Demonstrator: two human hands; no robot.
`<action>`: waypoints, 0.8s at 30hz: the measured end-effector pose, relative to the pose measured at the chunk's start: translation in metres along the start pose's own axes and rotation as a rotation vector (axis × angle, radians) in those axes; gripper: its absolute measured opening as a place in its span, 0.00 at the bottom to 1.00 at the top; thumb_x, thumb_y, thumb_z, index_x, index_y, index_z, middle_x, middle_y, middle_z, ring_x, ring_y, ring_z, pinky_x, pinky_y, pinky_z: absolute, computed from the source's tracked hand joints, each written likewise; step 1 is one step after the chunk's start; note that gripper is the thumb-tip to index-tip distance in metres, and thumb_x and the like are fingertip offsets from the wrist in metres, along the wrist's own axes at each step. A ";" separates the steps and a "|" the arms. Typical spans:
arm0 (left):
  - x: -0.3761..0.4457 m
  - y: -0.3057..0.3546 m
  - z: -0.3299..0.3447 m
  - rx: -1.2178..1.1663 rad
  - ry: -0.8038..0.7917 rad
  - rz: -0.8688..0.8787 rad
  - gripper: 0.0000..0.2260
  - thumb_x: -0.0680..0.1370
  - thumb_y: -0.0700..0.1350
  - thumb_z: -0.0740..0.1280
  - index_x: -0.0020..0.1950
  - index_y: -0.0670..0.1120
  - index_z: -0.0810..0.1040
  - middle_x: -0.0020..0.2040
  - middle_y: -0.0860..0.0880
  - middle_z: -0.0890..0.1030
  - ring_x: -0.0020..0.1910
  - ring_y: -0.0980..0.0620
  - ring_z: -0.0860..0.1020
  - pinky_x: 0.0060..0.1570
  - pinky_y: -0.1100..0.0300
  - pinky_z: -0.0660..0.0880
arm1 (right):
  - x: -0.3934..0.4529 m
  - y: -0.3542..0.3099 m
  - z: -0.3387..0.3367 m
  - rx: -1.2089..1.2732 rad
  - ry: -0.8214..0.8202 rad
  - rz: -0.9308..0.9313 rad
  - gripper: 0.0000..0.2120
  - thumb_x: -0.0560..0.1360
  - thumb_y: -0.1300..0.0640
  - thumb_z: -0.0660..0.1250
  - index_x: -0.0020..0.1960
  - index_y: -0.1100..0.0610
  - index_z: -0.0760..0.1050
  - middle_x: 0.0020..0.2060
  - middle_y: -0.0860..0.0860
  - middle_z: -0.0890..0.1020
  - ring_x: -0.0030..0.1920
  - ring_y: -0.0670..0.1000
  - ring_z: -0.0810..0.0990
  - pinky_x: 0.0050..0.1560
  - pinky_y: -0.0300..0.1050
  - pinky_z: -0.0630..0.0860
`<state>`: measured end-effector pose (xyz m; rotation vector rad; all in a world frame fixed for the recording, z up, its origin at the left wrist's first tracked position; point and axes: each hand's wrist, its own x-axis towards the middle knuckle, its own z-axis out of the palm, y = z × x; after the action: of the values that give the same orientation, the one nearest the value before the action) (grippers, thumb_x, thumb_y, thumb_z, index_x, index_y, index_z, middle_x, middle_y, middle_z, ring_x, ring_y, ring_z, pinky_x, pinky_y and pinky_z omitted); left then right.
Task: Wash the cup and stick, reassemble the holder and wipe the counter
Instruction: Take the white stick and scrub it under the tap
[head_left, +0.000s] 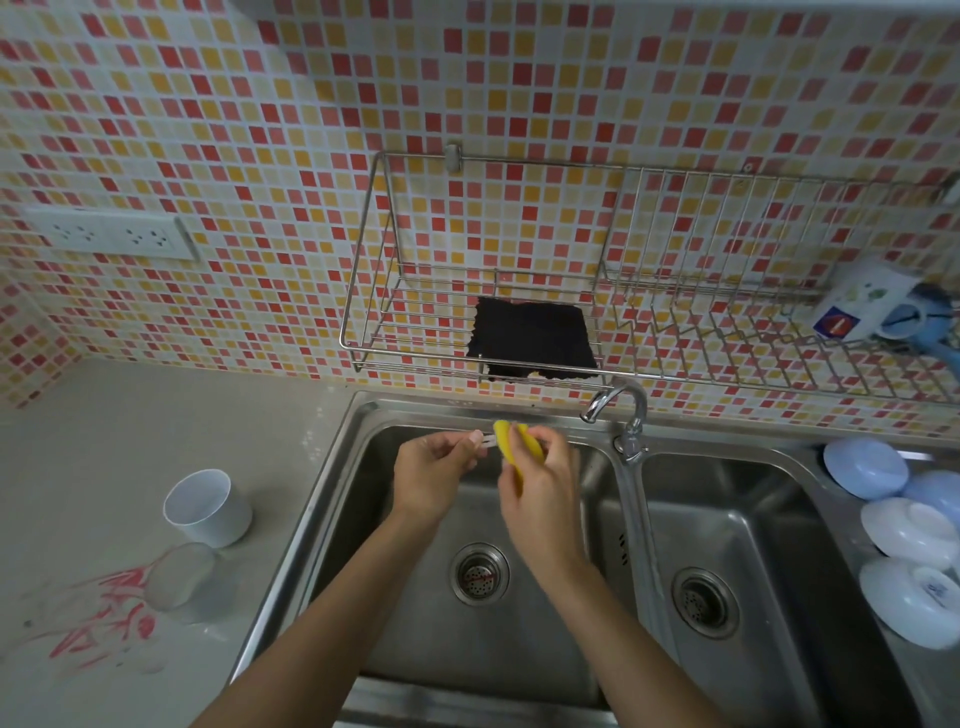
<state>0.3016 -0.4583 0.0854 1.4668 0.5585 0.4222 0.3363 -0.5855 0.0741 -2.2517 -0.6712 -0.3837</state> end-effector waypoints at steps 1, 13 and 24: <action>0.000 -0.001 -0.001 0.008 -0.019 0.012 0.06 0.77 0.41 0.70 0.47 0.38 0.84 0.42 0.42 0.86 0.43 0.50 0.84 0.46 0.62 0.81 | -0.004 -0.004 0.000 -0.021 -0.019 -0.072 0.24 0.73 0.62 0.70 0.68 0.54 0.74 0.56 0.54 0.74 0.56 0.53 0.71 0.47 0.40 0.76; 0.005 -0.006 -0.010 0.243 -0.042 0.140 0.06 0.77 0.43 0.71 0.47 0.43 0.86 0.40 0.48 0.86 0.42 0.50 0.84 0.47 0.56 0.81 | 0.007 0.013 -0.003 -0.002 -0.018 -0.003 0.24 0.72 0.63 0.71 0.67 0.53 0.75 0.58 0.54 0.74 0.59 0.53 0.70 0.54 0.37 0.72; 0.001 -0.002 -0.008 0.049 -0.134 -0.009 0.09 0.78 0.40 0.68 0.53 0.35 0.82 0.47 0.38 0.85 0.45 0.50 0.84 0.44 0.65 0.78 | 0.026 0.025 -0.006 -0.157 -0.013 -0.320 0.20 0.65 0.64 0.74 0.56 0.56 0.80 0.50 0.52 0.79 0.49 0.53 0.73 0.48 0.45 0.76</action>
<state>0.2975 -0.4520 0.0835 1.5264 0.4713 0.3021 0.3714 -0.5955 0.0763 -2.2963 -1.0453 -0.5955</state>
